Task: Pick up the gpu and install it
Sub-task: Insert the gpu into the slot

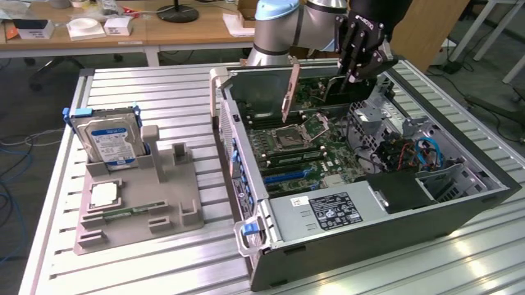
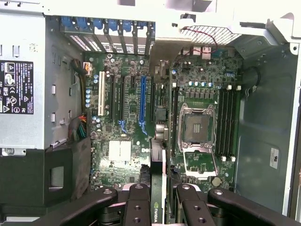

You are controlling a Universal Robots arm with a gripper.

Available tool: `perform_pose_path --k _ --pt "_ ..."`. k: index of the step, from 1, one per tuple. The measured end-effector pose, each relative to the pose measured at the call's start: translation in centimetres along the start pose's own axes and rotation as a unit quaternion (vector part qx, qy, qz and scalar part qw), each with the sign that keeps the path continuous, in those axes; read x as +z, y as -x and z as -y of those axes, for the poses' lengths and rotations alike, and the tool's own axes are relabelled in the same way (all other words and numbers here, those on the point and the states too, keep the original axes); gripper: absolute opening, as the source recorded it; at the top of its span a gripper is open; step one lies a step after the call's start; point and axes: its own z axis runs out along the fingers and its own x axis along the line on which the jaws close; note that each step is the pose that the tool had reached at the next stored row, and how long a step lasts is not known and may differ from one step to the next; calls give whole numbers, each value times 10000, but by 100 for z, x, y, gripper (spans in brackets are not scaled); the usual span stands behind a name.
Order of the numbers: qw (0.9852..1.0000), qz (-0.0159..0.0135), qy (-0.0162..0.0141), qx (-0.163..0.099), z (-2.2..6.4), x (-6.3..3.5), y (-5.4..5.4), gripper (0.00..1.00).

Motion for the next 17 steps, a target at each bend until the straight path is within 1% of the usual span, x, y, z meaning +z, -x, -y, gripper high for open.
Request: perform_pose_path --k 5,14,17 --pt "10000 0 0 0 0 0 0 26" --pt "10000 0 0 3 -37 17 8 26" --pt "10000 0 -4 71 -50 26 11 26"
